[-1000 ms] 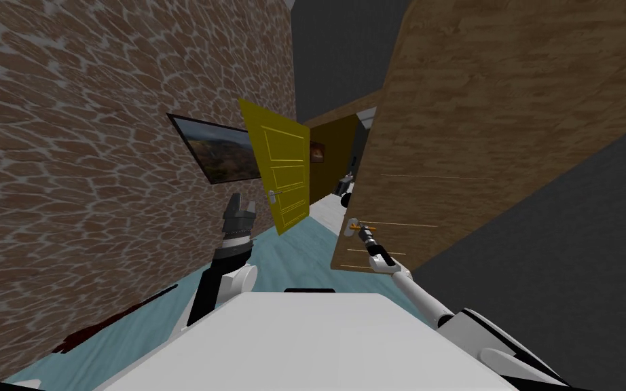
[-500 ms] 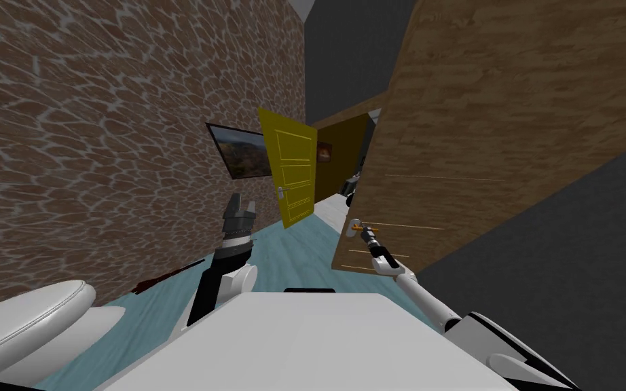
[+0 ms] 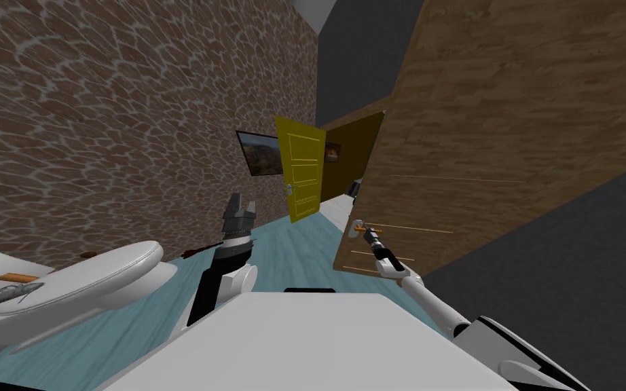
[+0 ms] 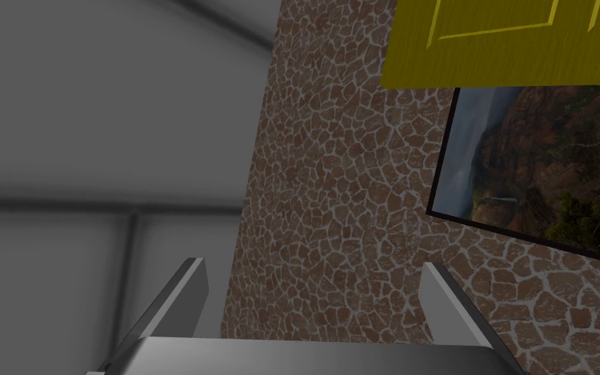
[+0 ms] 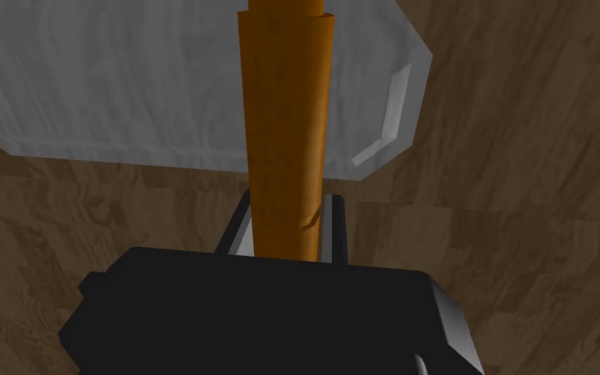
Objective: Pull the door open
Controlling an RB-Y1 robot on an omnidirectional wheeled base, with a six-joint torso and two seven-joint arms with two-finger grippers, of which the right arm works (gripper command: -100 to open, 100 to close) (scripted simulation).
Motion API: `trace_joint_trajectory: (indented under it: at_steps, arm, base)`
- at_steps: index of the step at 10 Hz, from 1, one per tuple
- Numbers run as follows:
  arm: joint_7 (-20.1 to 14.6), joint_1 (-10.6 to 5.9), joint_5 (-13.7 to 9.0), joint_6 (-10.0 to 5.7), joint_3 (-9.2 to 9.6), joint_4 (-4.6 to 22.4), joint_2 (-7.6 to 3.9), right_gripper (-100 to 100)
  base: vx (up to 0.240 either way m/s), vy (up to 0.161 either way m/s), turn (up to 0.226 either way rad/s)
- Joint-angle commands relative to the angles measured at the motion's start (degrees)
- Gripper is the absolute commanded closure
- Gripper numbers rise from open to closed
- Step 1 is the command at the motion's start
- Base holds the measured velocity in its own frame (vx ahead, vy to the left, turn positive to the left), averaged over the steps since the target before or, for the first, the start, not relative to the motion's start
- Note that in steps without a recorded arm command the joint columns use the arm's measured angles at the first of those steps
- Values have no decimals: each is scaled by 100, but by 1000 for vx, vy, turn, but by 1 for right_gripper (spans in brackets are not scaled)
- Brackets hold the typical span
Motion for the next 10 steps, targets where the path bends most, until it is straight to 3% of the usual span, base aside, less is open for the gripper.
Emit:
trace_joint_trajectory:
  at_steps: [1, 3, 4, 10]
  arm:
    - [-36, 70, -30, -39, 2, -24, -66, 100]
    - [-23, 64, -34, -23, -11, -44, -73, 100]
    - [-61, 181, -73, -115, 162, -195, -191, 100]
    - [-197, 533, -215, -465, 717, -740, -631, 100]
  base:
    - [-222, -42, 199]
    - [-162, -23, 69]
    - [-144, -62, 49]
    - [-174, -96, 67]
